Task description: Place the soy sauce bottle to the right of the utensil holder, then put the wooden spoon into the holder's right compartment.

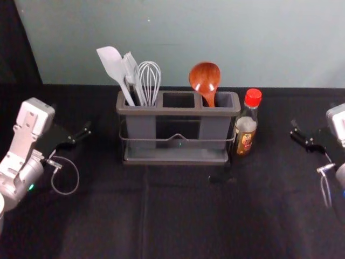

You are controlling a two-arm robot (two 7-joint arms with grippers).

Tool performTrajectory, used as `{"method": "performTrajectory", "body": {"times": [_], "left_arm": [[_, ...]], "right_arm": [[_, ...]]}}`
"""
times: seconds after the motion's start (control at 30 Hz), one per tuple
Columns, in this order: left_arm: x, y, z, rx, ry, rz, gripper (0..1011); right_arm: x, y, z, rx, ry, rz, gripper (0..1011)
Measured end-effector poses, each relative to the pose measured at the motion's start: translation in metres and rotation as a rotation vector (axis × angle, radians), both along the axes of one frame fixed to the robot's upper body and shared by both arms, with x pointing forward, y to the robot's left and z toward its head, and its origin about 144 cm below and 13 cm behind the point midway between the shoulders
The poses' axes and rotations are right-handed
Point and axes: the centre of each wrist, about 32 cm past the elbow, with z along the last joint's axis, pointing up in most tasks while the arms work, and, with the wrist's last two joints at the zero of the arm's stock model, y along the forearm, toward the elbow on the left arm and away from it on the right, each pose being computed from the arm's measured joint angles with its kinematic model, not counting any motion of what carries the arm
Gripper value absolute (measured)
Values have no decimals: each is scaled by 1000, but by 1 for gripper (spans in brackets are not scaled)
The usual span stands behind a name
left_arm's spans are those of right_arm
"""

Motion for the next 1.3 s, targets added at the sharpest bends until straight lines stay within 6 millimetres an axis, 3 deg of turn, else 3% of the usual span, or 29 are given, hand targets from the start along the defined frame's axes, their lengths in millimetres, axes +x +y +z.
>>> {"method": "performTrajectory", "body": {"times": [0.3, 0.67, 0.87, 1.3], "left_arm": [[0, 0, 0, 0, 0, 0, 1005], [0, 0, 0, 0, 0, 0, 1005], [0, 0, 0, 0, 0, 0, 1005], [0, 0, 0, 0, 0, 0, 1005]], "right_arm": [[37, -3, -22, 39, -21, 55, 1003], [74, 17, -19, 132, -25, 50, 1003], [85, 24, -15, 155, 4, 74, 1003], [87, 23, -11, 145, 30, 90, 1003]]}}
